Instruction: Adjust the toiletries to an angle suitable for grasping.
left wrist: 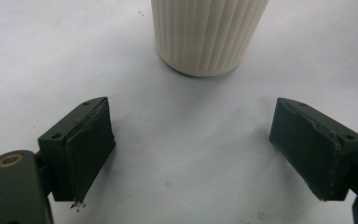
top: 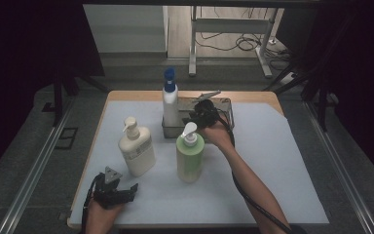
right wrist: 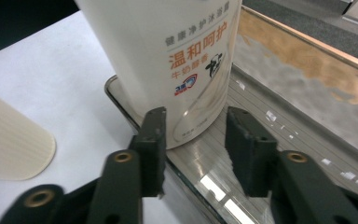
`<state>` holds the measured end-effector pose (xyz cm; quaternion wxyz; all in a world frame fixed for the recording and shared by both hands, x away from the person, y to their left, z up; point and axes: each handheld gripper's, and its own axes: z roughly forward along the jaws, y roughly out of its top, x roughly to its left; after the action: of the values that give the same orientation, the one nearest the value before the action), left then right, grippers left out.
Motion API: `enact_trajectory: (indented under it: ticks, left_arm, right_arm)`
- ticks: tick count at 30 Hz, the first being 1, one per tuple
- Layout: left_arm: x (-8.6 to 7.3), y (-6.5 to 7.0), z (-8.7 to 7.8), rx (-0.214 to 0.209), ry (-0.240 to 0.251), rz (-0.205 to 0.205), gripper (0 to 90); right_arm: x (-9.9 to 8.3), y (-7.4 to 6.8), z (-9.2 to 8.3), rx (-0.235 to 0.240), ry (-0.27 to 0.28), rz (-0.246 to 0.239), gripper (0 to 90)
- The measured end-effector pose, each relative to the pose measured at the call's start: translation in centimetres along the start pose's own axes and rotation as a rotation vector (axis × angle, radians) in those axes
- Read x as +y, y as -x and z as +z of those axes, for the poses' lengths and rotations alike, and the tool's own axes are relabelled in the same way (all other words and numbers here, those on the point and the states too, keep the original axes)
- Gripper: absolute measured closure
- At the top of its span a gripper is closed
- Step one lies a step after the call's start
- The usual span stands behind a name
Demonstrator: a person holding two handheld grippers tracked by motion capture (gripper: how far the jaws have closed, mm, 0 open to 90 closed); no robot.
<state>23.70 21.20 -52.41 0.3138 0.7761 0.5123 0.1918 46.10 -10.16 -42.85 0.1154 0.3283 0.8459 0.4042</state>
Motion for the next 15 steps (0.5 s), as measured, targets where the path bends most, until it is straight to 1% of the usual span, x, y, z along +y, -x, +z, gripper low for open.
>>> enact_trajectory:
  ticks: [3,4,5,6,7,8,9,11,12,15]
  left_arm:
    - [0.0,0.0,0.0,0.0,0.0,0.0,13.1]
    - [0.0,0.0,0.0,0.0,0.0,0.0,13.1]
    - [0.0,0.0,0.0,0.001,0.001,0.0,13.1]
    - [0.0,0.0,0.0,0.001,0.001,0.0,13.1]
    - [0.0,0.0,0.0,0.0,0.001,0.0,13.1]
    - [0.0,0.0,0.0,0.0,0.001,0.0,13.1]
    - [0.0,0.0,0.0,0.001,0.002,0.0,13.1]
    - [0.0,0.0,0.0,0.001,0.002,0.0,13.1]
    - [0.0,0.0,0.0,0.0,0.001,0.0,13.1]
    - [0.0,0.0,0.0,0.0,0.001,0.0,13.1]
  right_arm:
    - [0.0,-0.1,-0.4,0.006,-0.003,-0.005,44.8]
    - [0.0,-0.1,-0.4,0.006,-0.003,-0.005,44.8]
    - [-0.1,-0.2,-0.7,0.001,0.0,-0.007,40.7]
    - [-0.1,-0.2,-0.7,0.001,0.0,-0.007,40.7]
    - [-0.2,-0.2,-1.0,-0.009,0.004,-0.022,35.0]
    - [-0.2,-0.2,-1.0,-0.009,0.004,-0.022,35.0]
    - [-0.3,-0.2,-1.3,-0.023,0.005,-0.026,30.5]
    - [-0.4,-0.1,-1.4,-0.026,0.005,-0.028,29.7]
    - [-0.5,-0.1,-1.6,-0.031,0.008,-0.031,27.1]
    - [-0.8,0.2,-2.2,-0.031,0.012,-0.029,24.1]
